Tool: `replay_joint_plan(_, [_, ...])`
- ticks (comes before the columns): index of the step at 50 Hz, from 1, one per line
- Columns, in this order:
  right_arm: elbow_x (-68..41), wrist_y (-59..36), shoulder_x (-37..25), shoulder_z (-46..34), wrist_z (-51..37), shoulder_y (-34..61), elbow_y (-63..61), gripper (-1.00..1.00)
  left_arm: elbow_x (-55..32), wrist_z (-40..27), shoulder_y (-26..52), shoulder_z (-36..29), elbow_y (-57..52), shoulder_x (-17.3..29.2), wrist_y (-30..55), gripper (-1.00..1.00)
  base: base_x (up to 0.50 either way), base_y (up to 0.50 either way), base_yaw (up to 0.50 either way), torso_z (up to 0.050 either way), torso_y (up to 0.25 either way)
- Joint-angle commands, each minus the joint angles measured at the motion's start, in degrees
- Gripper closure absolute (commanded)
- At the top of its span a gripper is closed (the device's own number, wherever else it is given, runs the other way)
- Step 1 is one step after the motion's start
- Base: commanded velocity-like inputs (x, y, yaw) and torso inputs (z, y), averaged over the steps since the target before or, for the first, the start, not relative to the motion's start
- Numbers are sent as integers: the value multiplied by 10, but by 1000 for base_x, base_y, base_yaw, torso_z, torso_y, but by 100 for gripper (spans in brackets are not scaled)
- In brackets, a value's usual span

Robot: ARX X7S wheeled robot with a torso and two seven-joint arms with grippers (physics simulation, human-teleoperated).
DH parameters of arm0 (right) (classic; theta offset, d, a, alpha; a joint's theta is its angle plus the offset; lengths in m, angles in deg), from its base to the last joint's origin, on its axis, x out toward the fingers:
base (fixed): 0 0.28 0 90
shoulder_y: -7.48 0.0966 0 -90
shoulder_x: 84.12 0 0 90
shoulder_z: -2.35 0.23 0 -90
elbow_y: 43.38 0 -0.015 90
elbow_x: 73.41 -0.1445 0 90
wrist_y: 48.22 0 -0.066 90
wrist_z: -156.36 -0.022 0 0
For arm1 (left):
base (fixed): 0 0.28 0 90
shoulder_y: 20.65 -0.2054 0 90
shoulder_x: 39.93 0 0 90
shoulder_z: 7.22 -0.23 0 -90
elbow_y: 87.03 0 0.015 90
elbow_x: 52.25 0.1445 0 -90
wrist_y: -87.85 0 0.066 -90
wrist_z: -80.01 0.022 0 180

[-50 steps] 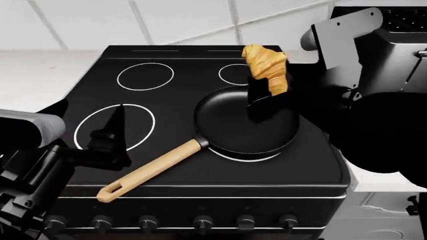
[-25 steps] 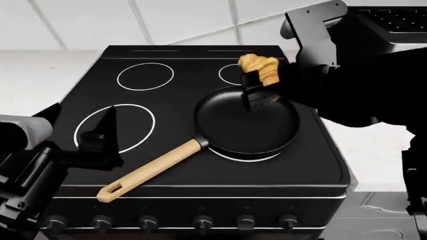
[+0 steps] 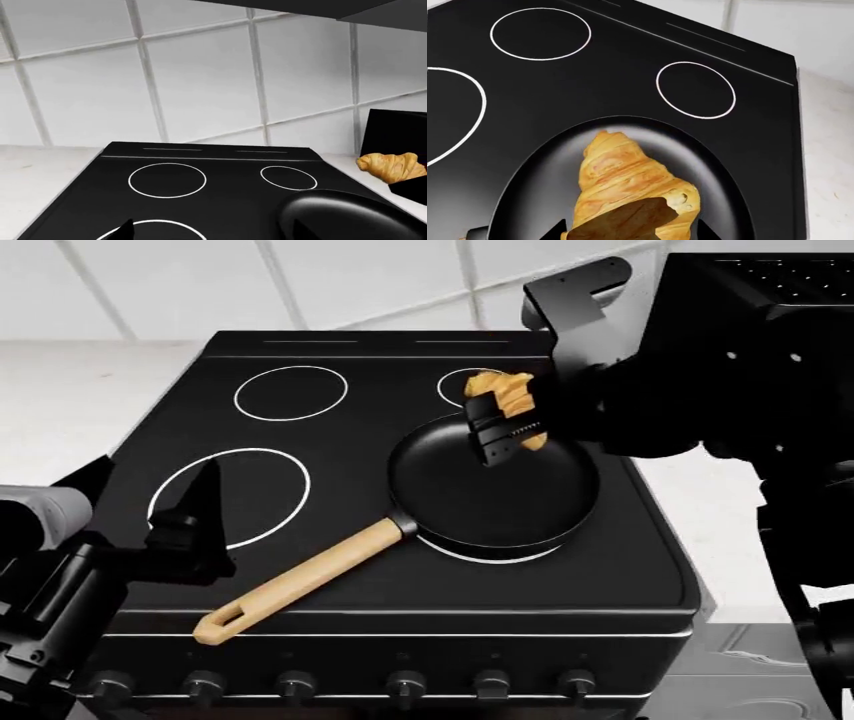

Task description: Pick the croissant and place it on the pan. Then turn on the stove to warm the croissant.

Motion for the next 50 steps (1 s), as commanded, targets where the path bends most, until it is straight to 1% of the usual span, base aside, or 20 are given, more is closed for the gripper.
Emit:
replay_joint_plan(1, [46, 29, 18, -46, 62, 12, 55, 100, 20, 15, -9, -7, 6, 1, -14, -100, 0, 0, 0, 0, 0])
replay_joint_plan(12, [70, 55, 29, -73, 97, 5, 87, 100, 25, 15, -13, -12, 10, 2, -18, -100, 0, 0, 0, 0, 0])
replay_joint_plan(50, [82, 76, 32, -100, 120, -19, 92, 100, 12, 3, -14, -13, 10, 7, -22, -100, 0, 0, 0, 0, 0])
